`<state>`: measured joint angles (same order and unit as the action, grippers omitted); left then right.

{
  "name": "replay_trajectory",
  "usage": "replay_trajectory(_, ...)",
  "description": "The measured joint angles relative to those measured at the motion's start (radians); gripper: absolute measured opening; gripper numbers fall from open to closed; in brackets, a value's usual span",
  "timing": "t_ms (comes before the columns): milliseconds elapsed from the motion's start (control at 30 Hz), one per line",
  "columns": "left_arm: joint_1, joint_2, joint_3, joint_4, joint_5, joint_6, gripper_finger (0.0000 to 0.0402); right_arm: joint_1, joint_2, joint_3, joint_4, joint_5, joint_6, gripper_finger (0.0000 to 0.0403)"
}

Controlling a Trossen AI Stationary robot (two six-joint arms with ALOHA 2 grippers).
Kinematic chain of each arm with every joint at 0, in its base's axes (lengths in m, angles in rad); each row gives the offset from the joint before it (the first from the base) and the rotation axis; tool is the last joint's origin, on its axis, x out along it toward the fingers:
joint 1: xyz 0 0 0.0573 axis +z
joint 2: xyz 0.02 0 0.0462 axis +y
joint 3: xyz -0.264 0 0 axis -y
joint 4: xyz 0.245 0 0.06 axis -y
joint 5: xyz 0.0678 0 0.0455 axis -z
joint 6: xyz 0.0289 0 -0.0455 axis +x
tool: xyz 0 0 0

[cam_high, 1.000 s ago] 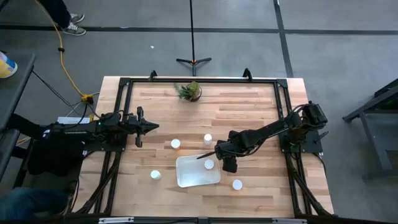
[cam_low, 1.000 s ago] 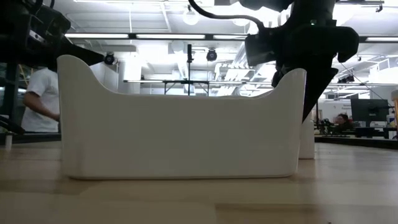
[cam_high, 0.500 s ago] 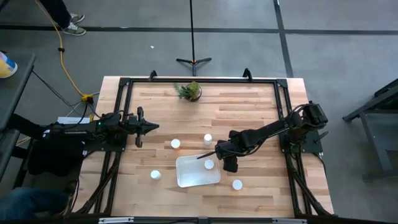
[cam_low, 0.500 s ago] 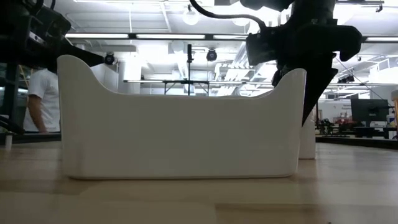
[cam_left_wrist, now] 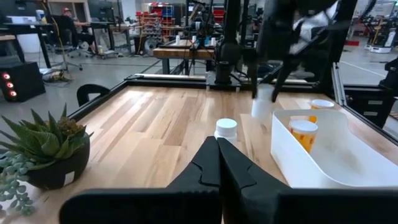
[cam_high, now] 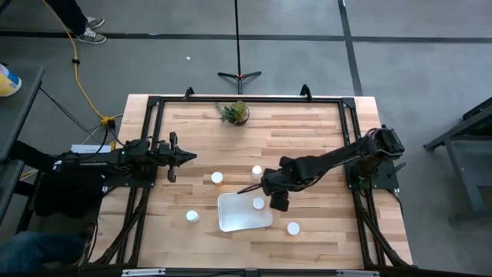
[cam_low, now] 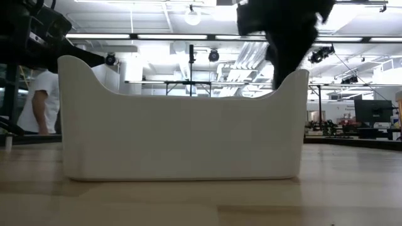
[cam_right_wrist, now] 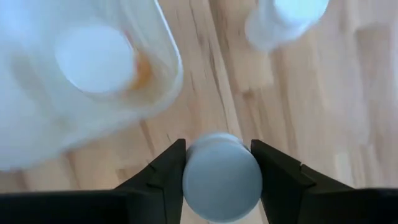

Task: Pick and place pill bottles into a basket
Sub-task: Put the right white pill bottle into the white bin

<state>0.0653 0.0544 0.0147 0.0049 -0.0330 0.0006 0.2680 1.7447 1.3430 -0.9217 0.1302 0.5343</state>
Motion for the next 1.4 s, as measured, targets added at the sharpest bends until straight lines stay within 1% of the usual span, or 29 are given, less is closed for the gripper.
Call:
replay_trajectory(200, 0.000, 0.000, 0.000, 0.001, 0.000, 0.003, 0.0045, 0.001, 0.000, 0.130, -0.032, 0.063, 0.000, 0.0153)
replay_trajectory(367, 0.000, 0.000, 0.000, 0.001, -0.001, 0.003, 0.0022, 0.015, 0.000, 0.200, 0.013, 0.068, 0.000, 0.0153)
replay_trajectory(500, 0.000, 0.000, 0.000, 0.001, -0.001, 0.003, 0.0022, 0.052, 0.000, 0.209, 0.072, 0.071, 0.008, 0.0153)
replay_trajectory(667, 0.000, 0.000, 0.000, 0.002, -0.004, 0.003, 0.0041, 0.099, 0.019, 0.209, 0.112, 0.079, 0.030, 0.0153)
replay_trajectory(800, 0.000, 0.000, 0.000, 0.002, -0.004, 0.003, 0.0023, 0.131, 0.064, 0.208, 0.177, 0.061, 0.045, 0.0153)
replay_trajectory(867, 0.000, 0.000, 0.000, 0.002, -0.004, 0.003, 0.0022, 0.146, 0.082, 0.208, 0.200, 0.058, 0.049, 0.0153)
replay_trajectory(967, 0.000, 0.000, 0.000, 0.002, -0.004, 0.003, 0.0022, 0.159, 0.107, 0.208, 0.208, 0.054, 0.068, 0.0153)
replay_trajectory(1133, 0.000, 0.000, 0.000, 0.002, -0.004, 0.003, 0.0034, 0.181, 0.136, 0.208, 0.223, 0.059, 0.072, 0.0153)
replay_trajectory(1267, 0.000, 0.000, 0.000, 0.002, -0.004, 0.003, 0.0023, 0.195, 0.165, 0.208, 0.226, 0.063, 0.072, 0.0153)
replay_trajectory(1400, 0.000, 0.000, 0.000, 0.002, -0.004, 0.003, 0.0023, 0.199, 0.187, 0.208, 0.227, 0.069, 0.071, 0.0153)
